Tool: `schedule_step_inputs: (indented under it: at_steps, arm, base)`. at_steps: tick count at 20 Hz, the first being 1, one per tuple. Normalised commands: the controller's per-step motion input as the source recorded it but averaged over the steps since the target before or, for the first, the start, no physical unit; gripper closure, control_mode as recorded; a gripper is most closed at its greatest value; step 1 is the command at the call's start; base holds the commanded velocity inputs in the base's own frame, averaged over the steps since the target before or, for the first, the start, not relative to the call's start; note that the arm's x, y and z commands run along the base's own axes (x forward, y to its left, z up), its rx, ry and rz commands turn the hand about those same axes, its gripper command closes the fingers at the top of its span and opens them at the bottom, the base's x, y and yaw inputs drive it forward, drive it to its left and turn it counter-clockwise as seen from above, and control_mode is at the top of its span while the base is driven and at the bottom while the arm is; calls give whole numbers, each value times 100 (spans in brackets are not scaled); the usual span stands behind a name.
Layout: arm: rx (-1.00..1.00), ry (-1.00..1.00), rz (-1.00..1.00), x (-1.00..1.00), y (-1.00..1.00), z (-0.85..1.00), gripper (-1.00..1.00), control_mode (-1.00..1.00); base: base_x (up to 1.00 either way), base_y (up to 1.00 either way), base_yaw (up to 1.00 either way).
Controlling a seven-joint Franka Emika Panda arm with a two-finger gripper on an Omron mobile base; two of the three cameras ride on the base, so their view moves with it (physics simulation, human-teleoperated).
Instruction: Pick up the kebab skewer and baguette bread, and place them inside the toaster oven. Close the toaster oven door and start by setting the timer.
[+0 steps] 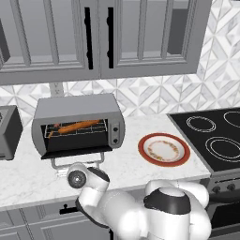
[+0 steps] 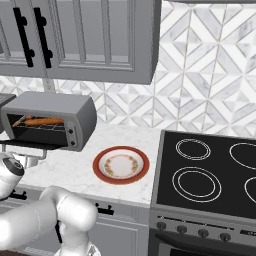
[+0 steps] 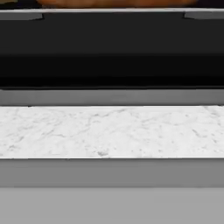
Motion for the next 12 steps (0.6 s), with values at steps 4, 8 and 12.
schedule_step_inputs:
  at_steps: [4,8,12]
  arm:
    - [2,7,2,59,0,58,-100,-100]
    - [1,6,3,66,0,46,-100,-100]
    - [1,4,3,75,0,52,-100,-100]
  base:
    - [0,0,0]
    - [0,0,0]
    - [0,0,0]
